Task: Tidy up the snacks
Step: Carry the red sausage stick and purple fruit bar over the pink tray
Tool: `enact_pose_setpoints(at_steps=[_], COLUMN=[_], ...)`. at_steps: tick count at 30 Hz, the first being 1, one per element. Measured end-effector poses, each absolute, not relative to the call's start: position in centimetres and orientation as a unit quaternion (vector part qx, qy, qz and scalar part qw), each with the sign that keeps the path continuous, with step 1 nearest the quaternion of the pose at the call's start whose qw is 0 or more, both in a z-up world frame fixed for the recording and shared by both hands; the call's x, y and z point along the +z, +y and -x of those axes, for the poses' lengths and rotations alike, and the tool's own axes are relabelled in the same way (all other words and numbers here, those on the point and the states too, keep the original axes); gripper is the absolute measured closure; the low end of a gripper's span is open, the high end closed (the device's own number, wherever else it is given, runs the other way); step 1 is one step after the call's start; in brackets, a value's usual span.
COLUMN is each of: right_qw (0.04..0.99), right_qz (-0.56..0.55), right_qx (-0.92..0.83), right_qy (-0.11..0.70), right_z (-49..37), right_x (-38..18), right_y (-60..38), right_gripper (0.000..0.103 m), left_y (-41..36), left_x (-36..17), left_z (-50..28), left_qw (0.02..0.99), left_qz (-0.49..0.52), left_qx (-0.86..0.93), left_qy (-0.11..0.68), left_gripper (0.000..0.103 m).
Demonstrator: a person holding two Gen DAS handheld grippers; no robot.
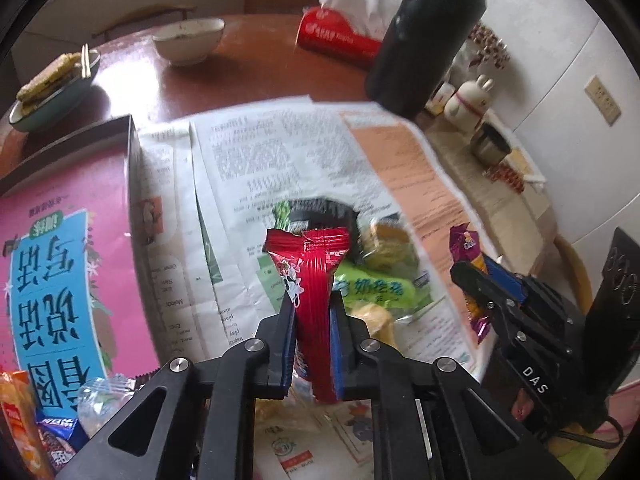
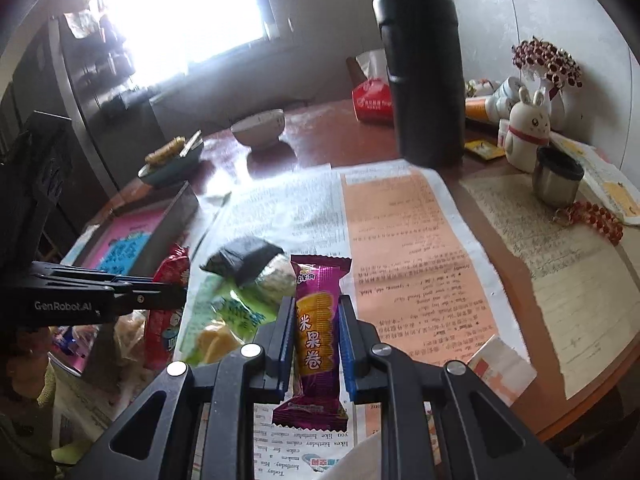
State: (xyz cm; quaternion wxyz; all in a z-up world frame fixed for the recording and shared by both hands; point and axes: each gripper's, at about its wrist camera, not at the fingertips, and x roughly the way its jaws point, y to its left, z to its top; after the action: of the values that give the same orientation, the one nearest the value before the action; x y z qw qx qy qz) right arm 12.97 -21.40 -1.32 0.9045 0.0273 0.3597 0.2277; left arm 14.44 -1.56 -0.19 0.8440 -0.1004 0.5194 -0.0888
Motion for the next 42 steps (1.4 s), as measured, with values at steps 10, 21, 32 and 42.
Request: enact_pose_setpoints(at_steps=[10, 21, 32, 42], right_qw=[0.917, 0.921, 0.918, 0.91], right_qz=[-0.034, -0.028, -0.013, -0.003], right_qx=[0.238, 0.256, 0.284, 0.314], right_qy=[0.318, 0.291, 0.276, 0.271], right_z=[-11.6, -10.0, -8.5, -7.2], right_x=[1.1, 3.2, 4.3, 4.9], right_y=[-21.6, -20.5, -18.2, -15.7], right_gripper=[0.082, 0.082, 0.082, 0.082], left_y=[-1.0, 0.5, 2.7, 5.7], left_x=[3.2, 6.0, 7.9, 8.1], left_z=[-12.7, -10.8, -8.7, -6.4], left_qw=[0.864, 0.882, 0.894, 0.898], left_qz=[0.116, 0.127, 0.139, 0.153], left_qx=[-0.097, -0.094, -0.084, -0.06], left_qy=[0.48, 0.444, 0.417, 0.408], left_gripper=[0.088, 0.088, 0.088, 0.088])
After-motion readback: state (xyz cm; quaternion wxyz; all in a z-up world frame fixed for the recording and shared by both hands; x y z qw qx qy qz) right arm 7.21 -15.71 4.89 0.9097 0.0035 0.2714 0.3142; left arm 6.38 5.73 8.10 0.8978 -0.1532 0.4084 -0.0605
